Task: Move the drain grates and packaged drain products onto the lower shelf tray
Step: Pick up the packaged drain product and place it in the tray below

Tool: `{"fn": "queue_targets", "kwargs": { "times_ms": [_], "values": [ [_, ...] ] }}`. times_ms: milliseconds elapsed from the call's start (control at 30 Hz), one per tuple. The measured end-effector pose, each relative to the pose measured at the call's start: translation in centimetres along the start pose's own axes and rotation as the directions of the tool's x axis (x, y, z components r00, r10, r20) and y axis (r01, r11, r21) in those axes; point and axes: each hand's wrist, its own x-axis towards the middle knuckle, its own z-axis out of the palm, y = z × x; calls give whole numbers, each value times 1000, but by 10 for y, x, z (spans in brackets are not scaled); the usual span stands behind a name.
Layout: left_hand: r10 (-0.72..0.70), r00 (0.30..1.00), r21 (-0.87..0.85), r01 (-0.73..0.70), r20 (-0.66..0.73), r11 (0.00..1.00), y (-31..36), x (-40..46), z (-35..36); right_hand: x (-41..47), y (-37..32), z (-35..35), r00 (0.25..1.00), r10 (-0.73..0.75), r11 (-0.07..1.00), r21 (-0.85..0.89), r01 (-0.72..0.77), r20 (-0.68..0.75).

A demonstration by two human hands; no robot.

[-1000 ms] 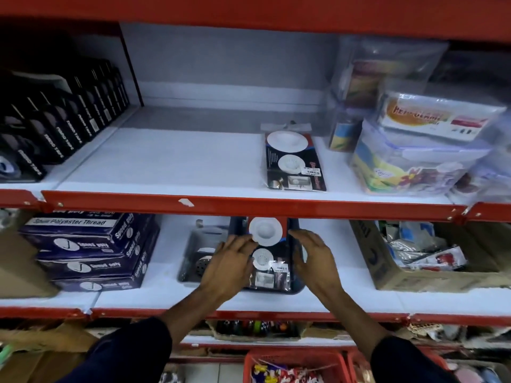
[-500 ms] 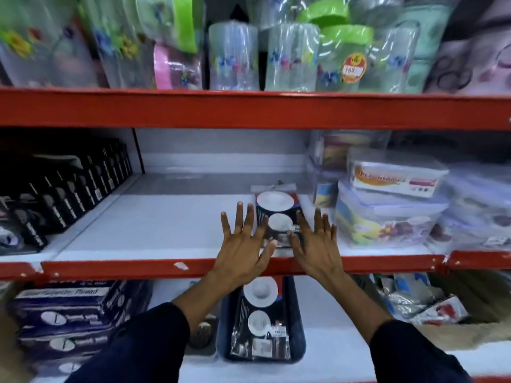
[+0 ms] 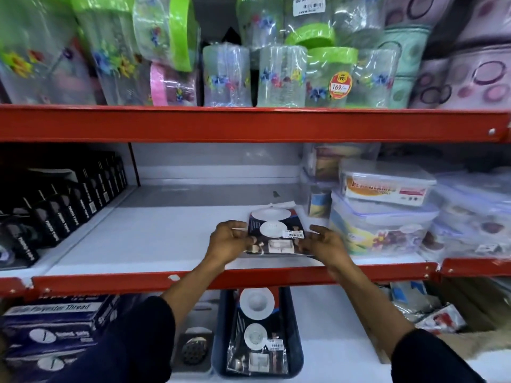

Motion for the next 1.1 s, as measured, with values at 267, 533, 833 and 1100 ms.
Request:
{"fn": "queue_targets", "kwargs": {
  "times_ms": [267, 533, 833, 1100],
  "values": [
    [-104, 971, -101, 128, 217, 987, -1, -55, -40, -64, -6, -22, 918, 58, 996, 40, -81, 393],
    [-184, 945, 115, 158, 271, 981, -72, -91, -31, -91, 59, -18, 849, 258, 966, -154, -209, 461],
    [-397, 870, 294, 313, 292, 903, -185, -121, -2, -127, 171, -18, 716, 556, 831, -287, -476, 423],
    [-615, 740, 343, 523, 271, 780, -209, -137, 17, -133, 208, -12, 612, 712, 702, -345, -623, 343]
  ]
}}
